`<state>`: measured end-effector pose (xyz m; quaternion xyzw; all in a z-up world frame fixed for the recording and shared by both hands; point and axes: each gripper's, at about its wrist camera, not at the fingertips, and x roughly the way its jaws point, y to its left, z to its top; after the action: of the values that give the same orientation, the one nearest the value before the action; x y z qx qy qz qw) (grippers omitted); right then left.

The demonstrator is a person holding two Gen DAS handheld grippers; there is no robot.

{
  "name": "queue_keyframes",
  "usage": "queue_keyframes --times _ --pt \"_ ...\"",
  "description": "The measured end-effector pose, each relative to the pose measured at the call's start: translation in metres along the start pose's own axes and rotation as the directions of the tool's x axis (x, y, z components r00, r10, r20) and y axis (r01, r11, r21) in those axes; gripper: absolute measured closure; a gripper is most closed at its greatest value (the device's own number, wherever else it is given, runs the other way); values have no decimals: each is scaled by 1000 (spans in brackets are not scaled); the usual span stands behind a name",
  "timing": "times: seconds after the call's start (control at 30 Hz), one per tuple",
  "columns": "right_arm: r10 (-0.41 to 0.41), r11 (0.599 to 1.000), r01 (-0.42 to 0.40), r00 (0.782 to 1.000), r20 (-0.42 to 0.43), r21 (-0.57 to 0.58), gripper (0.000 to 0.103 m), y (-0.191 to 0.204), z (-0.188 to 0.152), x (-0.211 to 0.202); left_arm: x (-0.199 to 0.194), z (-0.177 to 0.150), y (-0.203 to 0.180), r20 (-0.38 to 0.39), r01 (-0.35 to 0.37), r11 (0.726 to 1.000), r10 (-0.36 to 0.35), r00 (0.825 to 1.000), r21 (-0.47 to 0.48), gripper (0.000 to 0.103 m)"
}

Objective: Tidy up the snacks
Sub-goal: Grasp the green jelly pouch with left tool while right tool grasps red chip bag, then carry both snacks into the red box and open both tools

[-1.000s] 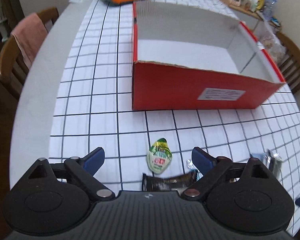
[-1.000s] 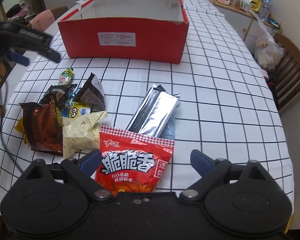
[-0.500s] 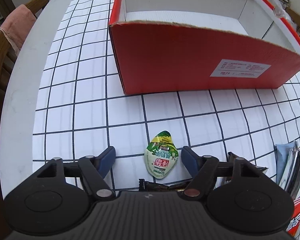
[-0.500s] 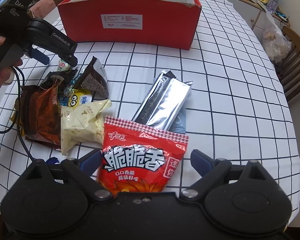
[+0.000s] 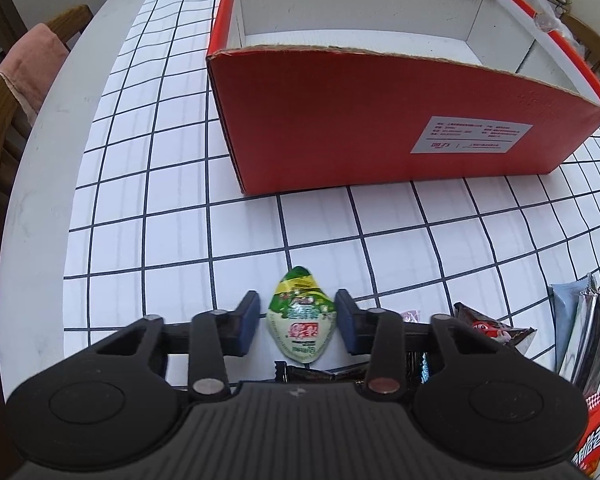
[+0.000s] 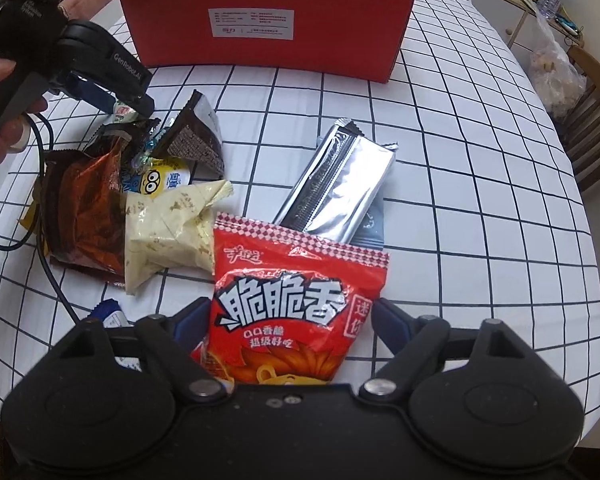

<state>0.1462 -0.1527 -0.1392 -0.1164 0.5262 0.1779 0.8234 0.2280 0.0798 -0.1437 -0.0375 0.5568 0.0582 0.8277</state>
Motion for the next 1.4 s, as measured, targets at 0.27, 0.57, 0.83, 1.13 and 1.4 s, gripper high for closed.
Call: queue_keyframes --times 0.27,0.57,0.83,1.13,1.4 --pt "24 999 -25 999 45 26 33 -3 -6 -8 -5 -4 6 14 7 1000 -7 1000 -25 68" --pt "17 999 -23 991 130 44 33 -13 -6 -36 -32 -9 20 49 39 996 -35 998 -75 68" --pt "29 999 -34 978 207 22 33 -21 8 -70 -79 -16 23 117 71 995 -62 991 -71 68" --pt "80 997 -78 958 274 -18 33 -31 50 -97 -125 -6 20 180 87 995 -75 981 -58 68" --pt "82 996 -62 935 346 -67 33 -39 107 -106 -145 25 8 223 66 997 -56 973 -37 68"
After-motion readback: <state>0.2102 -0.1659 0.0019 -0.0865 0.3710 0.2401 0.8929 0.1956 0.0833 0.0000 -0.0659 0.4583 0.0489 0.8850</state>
